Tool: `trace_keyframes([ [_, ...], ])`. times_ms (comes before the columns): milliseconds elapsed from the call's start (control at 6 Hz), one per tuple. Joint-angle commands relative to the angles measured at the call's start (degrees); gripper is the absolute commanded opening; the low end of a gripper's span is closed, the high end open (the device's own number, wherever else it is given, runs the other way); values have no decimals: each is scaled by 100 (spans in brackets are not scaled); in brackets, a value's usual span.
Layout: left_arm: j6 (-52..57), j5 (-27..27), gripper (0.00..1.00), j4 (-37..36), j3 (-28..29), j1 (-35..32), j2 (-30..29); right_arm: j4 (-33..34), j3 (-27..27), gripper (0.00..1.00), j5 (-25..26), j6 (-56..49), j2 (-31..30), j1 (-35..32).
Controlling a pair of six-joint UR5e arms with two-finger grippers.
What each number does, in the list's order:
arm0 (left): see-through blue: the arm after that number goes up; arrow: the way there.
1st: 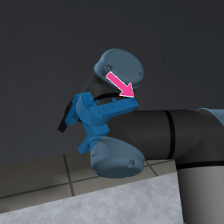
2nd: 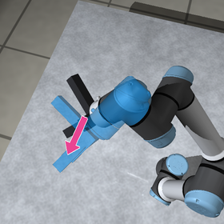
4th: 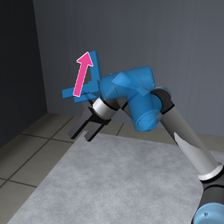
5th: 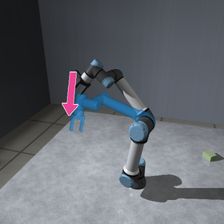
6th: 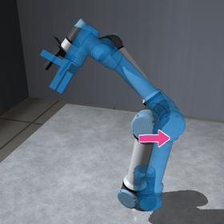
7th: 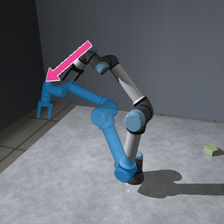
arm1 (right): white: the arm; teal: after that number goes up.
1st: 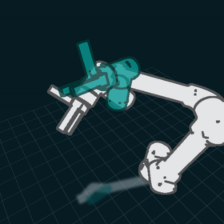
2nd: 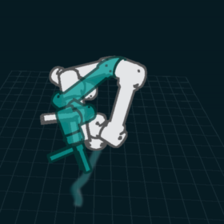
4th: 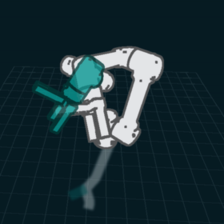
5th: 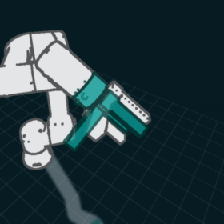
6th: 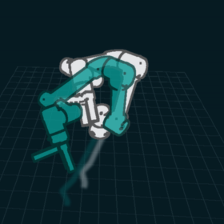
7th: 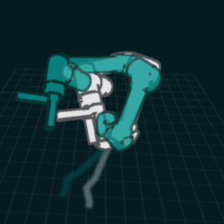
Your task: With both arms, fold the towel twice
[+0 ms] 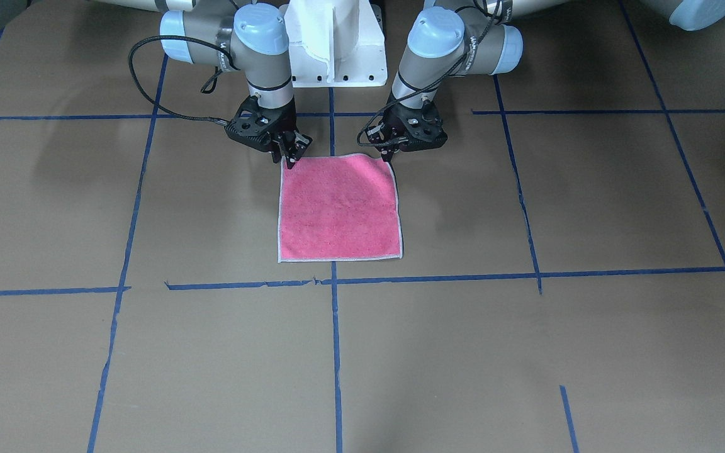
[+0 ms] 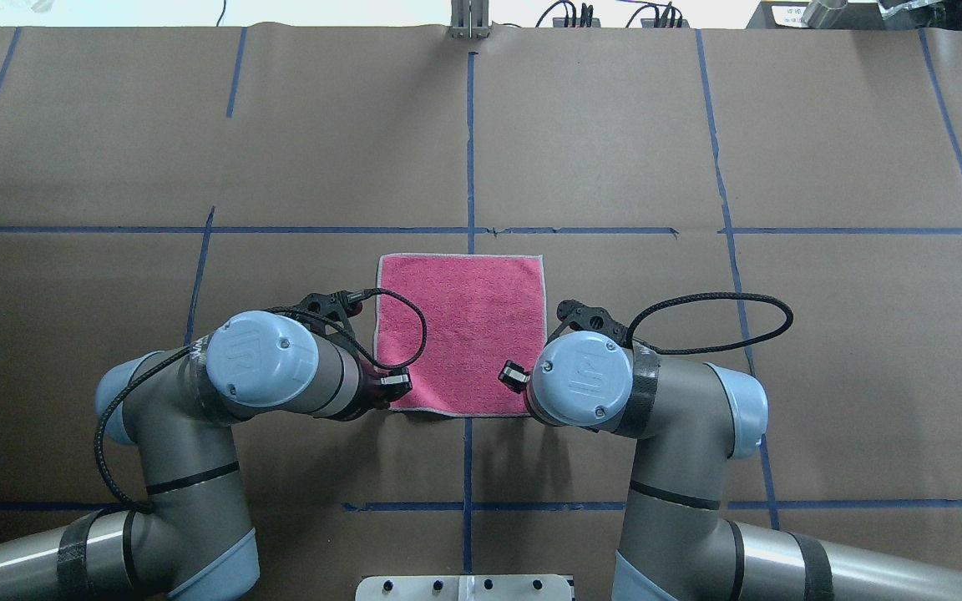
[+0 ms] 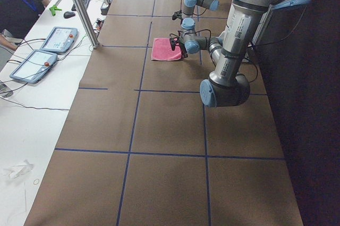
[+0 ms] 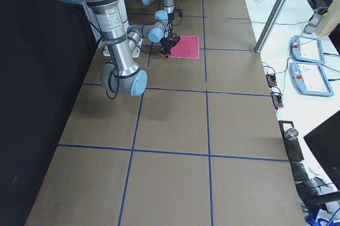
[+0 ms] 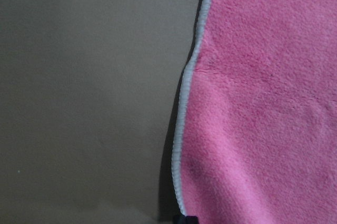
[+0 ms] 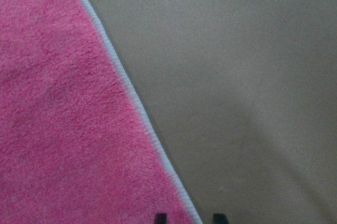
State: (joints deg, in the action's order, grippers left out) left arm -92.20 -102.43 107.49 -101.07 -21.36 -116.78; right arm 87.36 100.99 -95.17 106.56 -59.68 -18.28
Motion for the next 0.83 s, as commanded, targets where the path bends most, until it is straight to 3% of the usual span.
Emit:
trace_keyframes([
  [0, 0, 4, 0, 0, 0, 0, -2, 0, 8, 18, -11, -12, 9, 0],
  [167, 0, -5, 0, 0, 0, 0, -2, 0, 17, 9, -11, -12, 18, 0],
  [500, 0, -5, 0, 0, -9, 0, -37, 9, 139, 3, -72, -300, 9, 0],
  [667, 0, -14, 0, -26, -174, -9, -38, 70, 462, 3, -81, -441, -52, -17],
])
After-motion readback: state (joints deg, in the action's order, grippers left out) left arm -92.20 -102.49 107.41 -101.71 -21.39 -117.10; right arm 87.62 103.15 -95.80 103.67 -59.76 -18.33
